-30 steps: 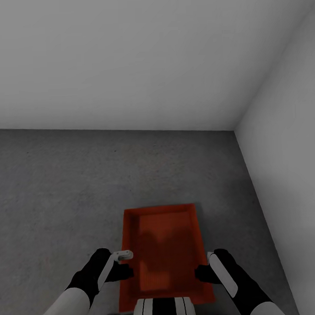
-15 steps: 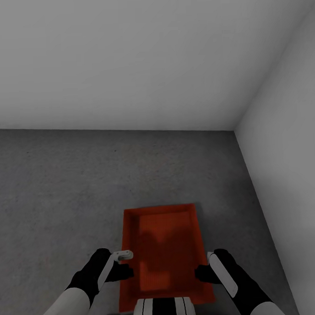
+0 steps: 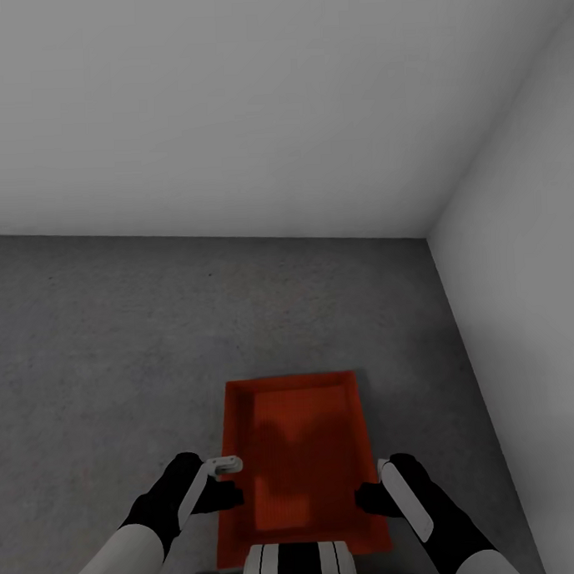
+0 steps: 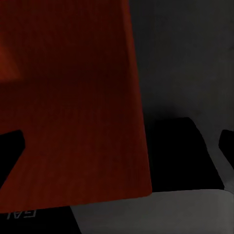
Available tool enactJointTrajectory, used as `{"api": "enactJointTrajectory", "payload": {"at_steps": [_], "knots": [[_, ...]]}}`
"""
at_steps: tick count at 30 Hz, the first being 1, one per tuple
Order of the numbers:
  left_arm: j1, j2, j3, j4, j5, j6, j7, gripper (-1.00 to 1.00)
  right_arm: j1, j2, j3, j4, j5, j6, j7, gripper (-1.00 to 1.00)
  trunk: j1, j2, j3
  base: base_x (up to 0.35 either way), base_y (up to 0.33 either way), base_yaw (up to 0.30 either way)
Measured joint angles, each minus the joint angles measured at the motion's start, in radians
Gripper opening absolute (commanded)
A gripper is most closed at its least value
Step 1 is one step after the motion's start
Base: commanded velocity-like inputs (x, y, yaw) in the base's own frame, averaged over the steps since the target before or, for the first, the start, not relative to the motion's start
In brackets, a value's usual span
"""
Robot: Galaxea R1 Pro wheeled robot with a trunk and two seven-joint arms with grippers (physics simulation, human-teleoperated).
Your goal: Move the two storage containers from the living room to the garage. In the garage, place one container on the floor and stack the other container on top of it (either order is fine).
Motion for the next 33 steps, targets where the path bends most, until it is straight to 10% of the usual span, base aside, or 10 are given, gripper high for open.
{"api": "enactJointTrajectory", "payload": {"at_steps": [33], "knots": [[0.0, 0.0, -0.001, 0.0, 0.0, 0.0, 0.0, 1.0, 0.0, 0.0, 0.0, 0.0, 0.0, 0.0, 0.0, 1.0, 0.0, 0.0, 0.0, 0.0, 0.0, 0.0]]}}
